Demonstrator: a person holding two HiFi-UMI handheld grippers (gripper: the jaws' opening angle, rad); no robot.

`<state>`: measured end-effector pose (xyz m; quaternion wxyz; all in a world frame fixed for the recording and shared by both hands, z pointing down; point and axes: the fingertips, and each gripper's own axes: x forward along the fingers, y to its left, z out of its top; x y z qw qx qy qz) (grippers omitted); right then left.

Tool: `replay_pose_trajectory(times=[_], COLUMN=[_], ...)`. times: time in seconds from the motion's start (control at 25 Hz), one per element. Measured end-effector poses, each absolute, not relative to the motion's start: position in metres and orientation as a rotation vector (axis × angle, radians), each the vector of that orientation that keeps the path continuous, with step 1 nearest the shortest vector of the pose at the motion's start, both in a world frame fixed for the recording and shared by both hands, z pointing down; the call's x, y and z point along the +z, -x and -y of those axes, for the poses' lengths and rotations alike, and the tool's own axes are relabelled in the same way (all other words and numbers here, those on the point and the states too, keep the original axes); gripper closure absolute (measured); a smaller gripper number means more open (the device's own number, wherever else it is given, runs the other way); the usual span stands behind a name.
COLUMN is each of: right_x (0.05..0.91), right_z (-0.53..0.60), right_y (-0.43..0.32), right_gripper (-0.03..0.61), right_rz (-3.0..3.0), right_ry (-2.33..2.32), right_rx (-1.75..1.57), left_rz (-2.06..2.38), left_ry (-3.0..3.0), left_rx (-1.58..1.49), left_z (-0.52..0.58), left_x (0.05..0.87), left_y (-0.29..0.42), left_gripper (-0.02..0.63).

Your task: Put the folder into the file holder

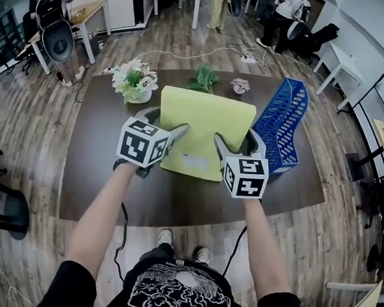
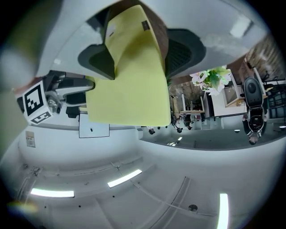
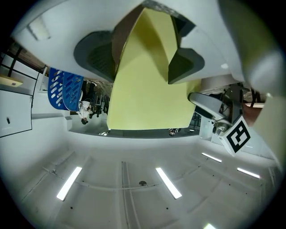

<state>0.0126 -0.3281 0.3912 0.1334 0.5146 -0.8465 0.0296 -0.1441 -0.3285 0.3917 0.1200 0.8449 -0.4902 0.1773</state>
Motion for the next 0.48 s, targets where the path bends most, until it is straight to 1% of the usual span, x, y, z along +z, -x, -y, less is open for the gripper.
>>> replay_pose_trajectory(times=[0.48], right_x=[0.387], right_z=[0.299], right_y=[-0.014], right_gripper=[0.21], right_rz=[2.548], right_ry=[-1.33], right_rx=[-0.006], left_rz=[1.644], left_ry=[-2.324], left_rx=[0.507], left_z=[0.28], left_x=[0.389], left_y=[0.142], left_gripper=[0.245])
